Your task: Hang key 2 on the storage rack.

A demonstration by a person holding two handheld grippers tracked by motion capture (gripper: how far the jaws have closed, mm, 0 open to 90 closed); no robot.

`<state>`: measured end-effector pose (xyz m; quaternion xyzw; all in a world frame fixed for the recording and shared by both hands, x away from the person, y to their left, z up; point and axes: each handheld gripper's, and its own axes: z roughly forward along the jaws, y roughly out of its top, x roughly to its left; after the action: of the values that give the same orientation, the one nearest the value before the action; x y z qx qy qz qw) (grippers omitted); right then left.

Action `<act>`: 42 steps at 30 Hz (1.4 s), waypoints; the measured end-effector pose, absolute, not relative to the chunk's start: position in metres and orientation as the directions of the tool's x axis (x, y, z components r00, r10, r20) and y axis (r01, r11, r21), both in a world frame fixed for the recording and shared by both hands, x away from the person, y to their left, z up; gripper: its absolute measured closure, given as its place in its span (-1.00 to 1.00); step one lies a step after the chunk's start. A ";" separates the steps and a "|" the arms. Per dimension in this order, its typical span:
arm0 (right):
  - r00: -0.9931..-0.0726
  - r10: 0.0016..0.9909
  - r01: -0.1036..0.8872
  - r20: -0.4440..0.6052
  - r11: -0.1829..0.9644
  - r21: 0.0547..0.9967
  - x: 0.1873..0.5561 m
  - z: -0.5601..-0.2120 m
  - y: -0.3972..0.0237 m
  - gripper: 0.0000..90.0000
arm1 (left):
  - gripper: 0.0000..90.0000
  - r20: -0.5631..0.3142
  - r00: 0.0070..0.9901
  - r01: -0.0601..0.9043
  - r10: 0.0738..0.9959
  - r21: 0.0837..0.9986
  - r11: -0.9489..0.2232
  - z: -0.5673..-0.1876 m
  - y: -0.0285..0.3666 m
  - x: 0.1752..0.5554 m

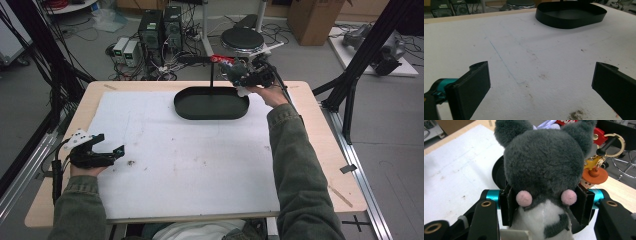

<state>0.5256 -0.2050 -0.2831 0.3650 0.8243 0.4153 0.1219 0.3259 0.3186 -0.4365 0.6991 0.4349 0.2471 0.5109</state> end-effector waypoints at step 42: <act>-0.633 0.774 0.586 0.022 0.461 0.666 0.538 -0.309 -0.190 -0.97 | -0.95 -0.100 0.499 0.353 0.861 0.930 -0.097 -0.436 0.320 0.325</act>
<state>0.5378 -0.1900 -0.3089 0.4036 0.8425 0.3268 0.1433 0.3251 0.3196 -0.4360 0.6980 0.4348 0.2477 0.5122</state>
